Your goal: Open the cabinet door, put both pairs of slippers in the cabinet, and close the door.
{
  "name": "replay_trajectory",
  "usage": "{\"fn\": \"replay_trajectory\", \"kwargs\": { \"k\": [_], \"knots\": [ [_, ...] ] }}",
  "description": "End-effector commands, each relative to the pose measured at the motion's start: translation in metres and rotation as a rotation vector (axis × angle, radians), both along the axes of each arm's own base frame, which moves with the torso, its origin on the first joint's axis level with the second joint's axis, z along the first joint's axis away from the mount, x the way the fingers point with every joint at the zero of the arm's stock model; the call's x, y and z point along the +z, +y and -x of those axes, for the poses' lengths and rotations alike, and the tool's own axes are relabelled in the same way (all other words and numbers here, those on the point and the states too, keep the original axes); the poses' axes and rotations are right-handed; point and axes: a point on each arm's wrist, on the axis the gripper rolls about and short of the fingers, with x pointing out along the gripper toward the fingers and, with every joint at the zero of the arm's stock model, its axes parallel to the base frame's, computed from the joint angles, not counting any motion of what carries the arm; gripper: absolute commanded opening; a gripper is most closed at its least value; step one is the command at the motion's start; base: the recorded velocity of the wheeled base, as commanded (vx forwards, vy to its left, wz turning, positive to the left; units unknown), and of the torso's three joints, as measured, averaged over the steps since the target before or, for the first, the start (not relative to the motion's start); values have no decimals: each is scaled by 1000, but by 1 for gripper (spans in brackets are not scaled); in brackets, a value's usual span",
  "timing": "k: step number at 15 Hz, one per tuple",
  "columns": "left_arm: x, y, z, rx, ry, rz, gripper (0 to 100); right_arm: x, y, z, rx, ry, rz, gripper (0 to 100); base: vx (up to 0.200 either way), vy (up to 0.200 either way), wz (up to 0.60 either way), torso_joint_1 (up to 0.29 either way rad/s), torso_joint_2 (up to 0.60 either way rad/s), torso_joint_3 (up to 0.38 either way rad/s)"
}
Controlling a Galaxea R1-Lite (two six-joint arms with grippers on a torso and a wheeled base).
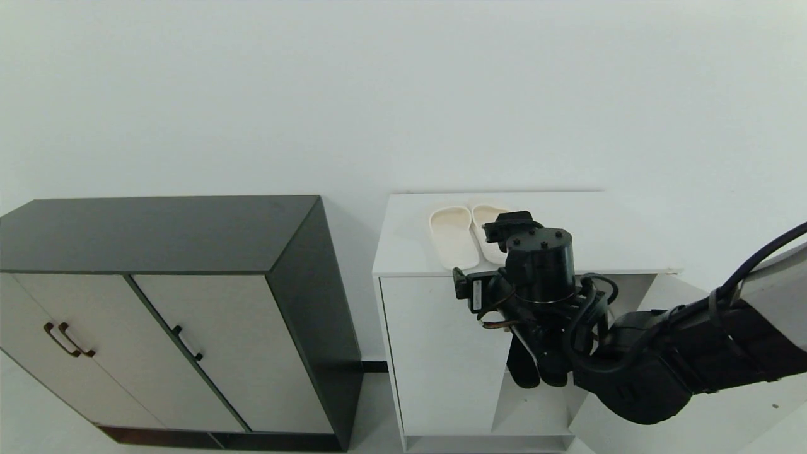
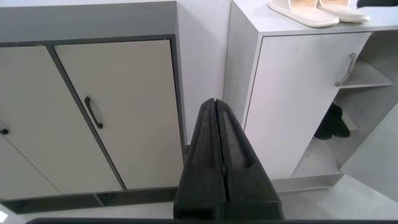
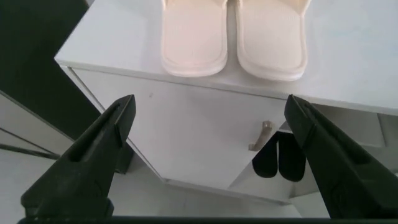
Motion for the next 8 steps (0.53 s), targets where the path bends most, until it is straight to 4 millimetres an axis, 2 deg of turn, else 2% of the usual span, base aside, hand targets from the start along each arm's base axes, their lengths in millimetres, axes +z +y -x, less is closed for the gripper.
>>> {"fn": "replay_trajectory", "kwargs": {
  "k": [1,8],
  "knots": [
    [0,0,0,0,1,2,0,5,-1,2,1,-9,-9,100,200,0,0,2,-2,2],
    [0,0,0,0,1,2,0,-9,-4,-6,-15,17,14,100,200,0,0,3,2,4]
  ]
}}
